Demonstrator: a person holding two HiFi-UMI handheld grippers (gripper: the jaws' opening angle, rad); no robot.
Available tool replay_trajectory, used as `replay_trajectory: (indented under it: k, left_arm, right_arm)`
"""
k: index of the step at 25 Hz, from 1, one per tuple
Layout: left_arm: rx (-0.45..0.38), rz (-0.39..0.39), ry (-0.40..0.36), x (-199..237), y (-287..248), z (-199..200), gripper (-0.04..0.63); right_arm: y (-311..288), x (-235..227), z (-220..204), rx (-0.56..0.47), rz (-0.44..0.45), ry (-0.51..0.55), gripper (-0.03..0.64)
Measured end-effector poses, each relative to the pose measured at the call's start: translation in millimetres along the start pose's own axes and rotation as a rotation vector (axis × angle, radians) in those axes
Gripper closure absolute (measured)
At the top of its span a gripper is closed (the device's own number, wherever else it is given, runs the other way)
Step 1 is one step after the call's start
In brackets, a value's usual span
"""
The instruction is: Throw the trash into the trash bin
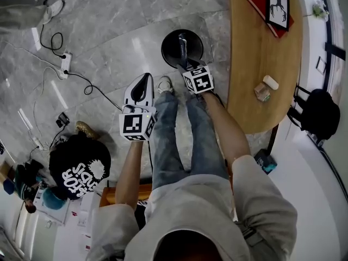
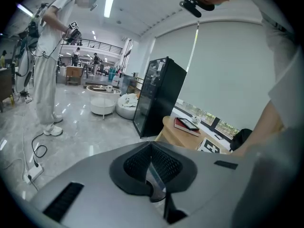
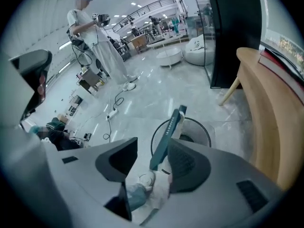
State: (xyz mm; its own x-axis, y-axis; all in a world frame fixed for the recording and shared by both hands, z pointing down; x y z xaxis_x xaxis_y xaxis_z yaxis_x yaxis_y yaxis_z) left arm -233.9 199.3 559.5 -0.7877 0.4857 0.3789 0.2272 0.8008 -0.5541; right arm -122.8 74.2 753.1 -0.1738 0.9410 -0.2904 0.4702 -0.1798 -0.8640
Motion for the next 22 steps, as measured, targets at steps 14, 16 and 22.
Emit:
replay_trajectory:
  k: [14,16,22]
  left_arm:
    - [0.001,-0.008,-0.015,-8,-5,-3,0.577]
    - [0.001,-0.013,-0.023,-12,-4,-3,0.577]
    - [0.002,-0.025,-0.043,-24,-5,-5,0.577]
  right_arm:
    - [33,-3,8,-0.158,-0.079,-0.029,0.58]
    - [45,-1,13,-0.213,-0.085,-0.035,0.586]
    - [98,1,28,-0.404,-0.145,-0.043,0.586]
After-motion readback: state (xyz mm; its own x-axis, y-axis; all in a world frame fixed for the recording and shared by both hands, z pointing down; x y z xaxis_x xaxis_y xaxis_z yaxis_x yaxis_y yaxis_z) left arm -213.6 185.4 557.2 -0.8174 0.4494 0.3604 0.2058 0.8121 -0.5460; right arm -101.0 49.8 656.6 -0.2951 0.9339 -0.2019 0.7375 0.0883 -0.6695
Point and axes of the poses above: the fingertips, and each gripper's own axes: y backward along the fingers, x to its left, z out of its top, the point moved 5 cm from there along y, backward along the fingers, and after that the axes turned 8 degrees about y, right-handed, at the moved point
